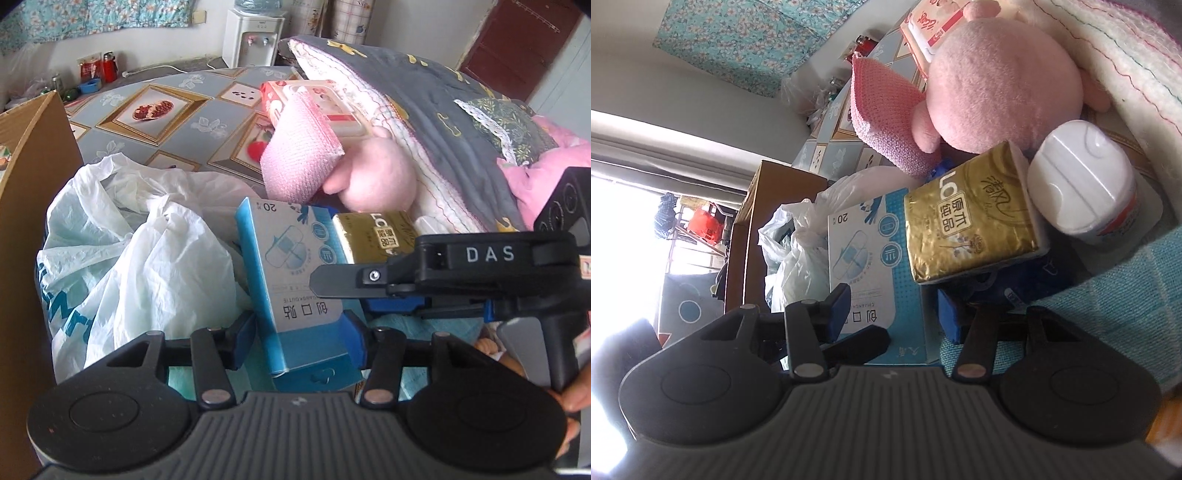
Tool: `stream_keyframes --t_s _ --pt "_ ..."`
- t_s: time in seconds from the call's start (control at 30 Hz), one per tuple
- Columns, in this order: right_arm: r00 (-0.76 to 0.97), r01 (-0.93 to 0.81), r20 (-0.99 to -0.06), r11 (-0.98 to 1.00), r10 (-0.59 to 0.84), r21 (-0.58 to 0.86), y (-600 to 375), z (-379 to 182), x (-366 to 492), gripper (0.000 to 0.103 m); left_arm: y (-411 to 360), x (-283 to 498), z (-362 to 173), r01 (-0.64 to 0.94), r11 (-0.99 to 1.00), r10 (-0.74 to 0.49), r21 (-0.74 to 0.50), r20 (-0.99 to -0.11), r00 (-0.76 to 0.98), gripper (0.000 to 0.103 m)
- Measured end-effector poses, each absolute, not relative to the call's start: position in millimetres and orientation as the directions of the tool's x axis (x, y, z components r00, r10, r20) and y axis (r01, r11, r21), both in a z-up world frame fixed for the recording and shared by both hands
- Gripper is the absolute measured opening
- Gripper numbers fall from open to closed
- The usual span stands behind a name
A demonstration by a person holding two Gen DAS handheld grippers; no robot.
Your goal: Organize soft objects
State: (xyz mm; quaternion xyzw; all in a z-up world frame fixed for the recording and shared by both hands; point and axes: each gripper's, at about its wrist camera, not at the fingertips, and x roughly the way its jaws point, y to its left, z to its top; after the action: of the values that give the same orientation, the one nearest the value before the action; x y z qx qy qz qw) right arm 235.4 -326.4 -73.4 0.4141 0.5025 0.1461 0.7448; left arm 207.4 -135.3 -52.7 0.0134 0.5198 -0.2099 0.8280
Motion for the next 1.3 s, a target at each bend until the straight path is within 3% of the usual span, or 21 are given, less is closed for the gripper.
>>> stream_keyframes --t_s 0.27,0.7,1.07,1.3 --pt "0.477 0.179 -0.61 0.609 0.633 0.773 -325 -55 222 0.05 -133 191 -30 0.397 0.9 -0.356 -0.182 -0.832 0.425 0.049" --pt "0.549 0.001 -0.536 0.64 0.642 0.768 -294 31 202 0.05 -94 153 36 0.387 0.9 -0.404 -0.201 -0.719 0.566 0.046" --pt "0.436 -0.224 -0.48 0.608 0.762 0.762 -162 83 266 0.051 27 164 76 0.159 0.959 -0.277 -0.233 -0.661 0.698 0.047" --pt "0.335 -0.227 -0.519 0.602 0.787 0.766 -74 58 332 0.051 111 217 53 0.014 0.962 -0.212 -0.274 -0.711 0.67 0.047"
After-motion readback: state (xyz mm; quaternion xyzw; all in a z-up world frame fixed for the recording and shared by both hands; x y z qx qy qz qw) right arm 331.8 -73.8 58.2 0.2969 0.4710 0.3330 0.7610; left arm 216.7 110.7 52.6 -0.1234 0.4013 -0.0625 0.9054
